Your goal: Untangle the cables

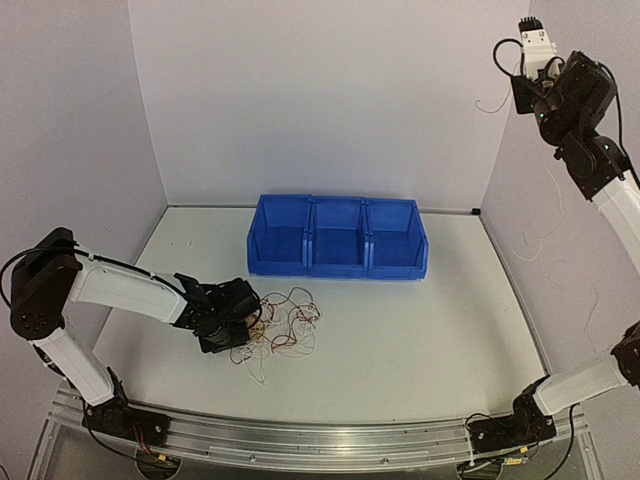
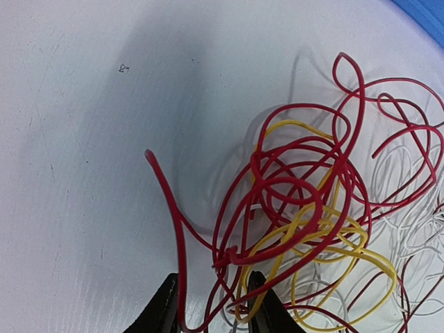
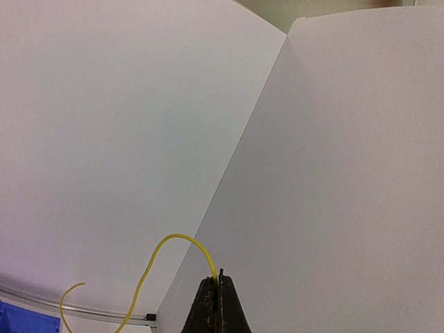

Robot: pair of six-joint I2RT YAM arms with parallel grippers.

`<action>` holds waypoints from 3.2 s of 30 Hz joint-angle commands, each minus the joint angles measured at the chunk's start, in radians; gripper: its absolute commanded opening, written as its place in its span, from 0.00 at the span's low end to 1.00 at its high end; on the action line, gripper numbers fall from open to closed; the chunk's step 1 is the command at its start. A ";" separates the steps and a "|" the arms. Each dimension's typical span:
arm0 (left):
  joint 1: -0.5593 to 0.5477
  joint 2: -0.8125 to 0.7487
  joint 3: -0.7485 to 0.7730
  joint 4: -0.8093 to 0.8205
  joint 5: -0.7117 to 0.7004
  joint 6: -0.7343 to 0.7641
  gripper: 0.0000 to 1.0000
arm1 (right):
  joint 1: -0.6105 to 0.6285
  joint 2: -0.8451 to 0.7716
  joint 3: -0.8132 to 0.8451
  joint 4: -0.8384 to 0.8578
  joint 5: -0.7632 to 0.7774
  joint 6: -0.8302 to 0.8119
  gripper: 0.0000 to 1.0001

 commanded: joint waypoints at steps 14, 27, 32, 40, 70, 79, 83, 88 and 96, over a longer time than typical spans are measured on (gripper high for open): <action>0.005 -0.015 0.095 0.032 0.026 0.099 0.59 | -0.001 0.095 0.127 -0.222 -0.418 0.508 0.00; 0.004 -0.093 0.127 0.017 0.009 0.146 0.98 | -0.001 0.387 0.388 -0.181 -0.581 0.666 0.00; 0.004 -0.148 0.120 0.020 0.004 0.158 1.00 | 0.000 0.517 0.553 -0.168 -0.587 0.676 0.00; 0.004 -0.252 0.089 0.019 -0.025 0.159 1.00 | 0.000 0.674 0.762 -0.095 -0.569 0.726 0.00; 0.004 -0.406 0.040 -0.100 -0.094 0.086 1.00 | -0.022 0.793 0.458 0.205 -0.550 0.472 0.00; 0.004 -0.357 0.056 -0.082 -0.073 0.098 1.00 | -0.022 0.757 0.253 0.206 -0.395 0.511 0.00; 0.004 -0.333 0.057 -0.076 -0.051 0.090 1.00 | -0.022 0.746 0.174 0.207 -0.218 0.532 0.00; 0.004 -0.316 0.062 -0.073 -0.037 0.096 1.00 | -0.022 0.664 0.003 0.208 -0.179 0.607 0.00; 0.004 -0.301 0.066 -0.053 -0.021 0.106 1.00 | -0.023 0.614 -0.144 0.207 -0.231 0.665 0.00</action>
